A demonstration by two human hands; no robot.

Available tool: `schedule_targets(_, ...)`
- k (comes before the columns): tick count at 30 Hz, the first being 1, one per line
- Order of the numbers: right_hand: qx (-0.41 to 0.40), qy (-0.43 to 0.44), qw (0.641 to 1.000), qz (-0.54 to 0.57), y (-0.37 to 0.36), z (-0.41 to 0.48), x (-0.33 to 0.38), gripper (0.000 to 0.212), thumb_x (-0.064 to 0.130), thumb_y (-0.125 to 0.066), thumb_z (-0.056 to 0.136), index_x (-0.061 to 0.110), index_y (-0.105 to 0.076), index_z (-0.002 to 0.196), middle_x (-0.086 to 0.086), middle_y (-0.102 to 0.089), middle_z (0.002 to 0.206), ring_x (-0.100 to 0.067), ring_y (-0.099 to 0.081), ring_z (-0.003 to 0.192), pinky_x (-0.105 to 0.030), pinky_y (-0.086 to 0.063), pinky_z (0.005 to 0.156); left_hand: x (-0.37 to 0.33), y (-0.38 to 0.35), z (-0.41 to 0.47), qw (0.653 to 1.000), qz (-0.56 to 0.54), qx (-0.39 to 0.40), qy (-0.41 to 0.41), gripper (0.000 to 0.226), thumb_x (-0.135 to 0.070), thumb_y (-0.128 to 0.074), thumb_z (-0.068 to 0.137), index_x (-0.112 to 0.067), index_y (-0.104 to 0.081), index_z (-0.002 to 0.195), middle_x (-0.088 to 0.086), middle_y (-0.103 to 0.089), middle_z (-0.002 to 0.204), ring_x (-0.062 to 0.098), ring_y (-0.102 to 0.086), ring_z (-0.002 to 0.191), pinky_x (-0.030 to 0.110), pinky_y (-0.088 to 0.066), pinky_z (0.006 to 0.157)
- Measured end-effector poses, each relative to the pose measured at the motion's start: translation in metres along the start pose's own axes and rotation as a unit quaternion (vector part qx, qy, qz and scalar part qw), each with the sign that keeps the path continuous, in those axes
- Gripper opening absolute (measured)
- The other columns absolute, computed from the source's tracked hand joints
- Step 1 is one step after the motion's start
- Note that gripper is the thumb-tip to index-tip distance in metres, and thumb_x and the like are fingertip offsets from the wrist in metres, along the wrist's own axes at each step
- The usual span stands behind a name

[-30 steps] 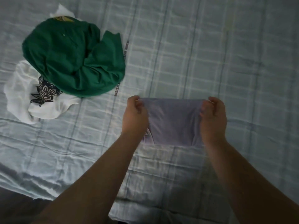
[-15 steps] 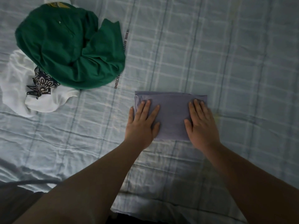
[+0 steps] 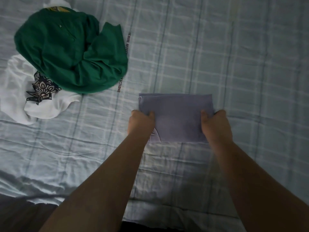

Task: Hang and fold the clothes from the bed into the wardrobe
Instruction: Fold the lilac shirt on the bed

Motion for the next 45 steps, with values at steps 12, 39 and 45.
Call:
schedule_targets(12, 0.023, 0.138, 0.970, 0.199, 0.032, -0.027, -0.007, 0.027, 0.031, -0.046, 0.103, 0.008, -0.059, 0.103, -0.014, -0.065, 0.102, -0.035, -0.062, 0.098, -0.035, -0.042, 0.076, 0.008, 0.020, -0.053, 0.981, -0.160, 0.012, -0.109, 0.036, -0.055, -0.058, 0.093, -0.020, -0.065, 0.098, -0.003, -0.068, 0.085, 0.013, -0.065, 0.077, 0.027, -0.049, 0.059)
schedule_targets(39, 0.550, 0.376, 0.661, 0.346, 0.163, -0.536, 0.203, 0.036, 0.037, -0.049, 0.102, 0.021, -0.064, 0.130, -0.004, -0.065, 0.132, -0.019, -0.063, 0.120, -0.032, -0.058, 0.082, 0.247, 0.432, -0.461, 0.750, -0.584, -0.245, -0.189, 0.026, -0.024, -0.055, 0.101, -0.007, -0.066, 0.117, 0.003, -0.077, 0.103, 0.017, -0.074, 0.094, 0.022, -0.057, 0.069)
schedule_targets(45, 0.636, 0.386, 0.624, 0.238, 0.038, -0.724, 0.273, 0.038, 0.041, -0.052, 0.098, 0.022, -0.066, 0.128, -0.004, -0.067, 0.130, -0.021, -0.064, 0.118, -0.034, -0.058, 0.081, 0.432, 0.502, -0.459, 0.666, -0.675, -0.281, -0.145, 0.034, -0.032, -0.060, 0.095, -0.009, -0.064, 0.120, 0.012, -0.074, 0.113, 0.024, -0.072, 0.101, 0.036, -0.060, 0.078)
Point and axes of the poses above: each hand's wrist, its own z-axis towards the middle knuckle, its own y-axis out of the back of the hand, x = y × z, the point moved 6 cm from there along z, towards the middle knuckle
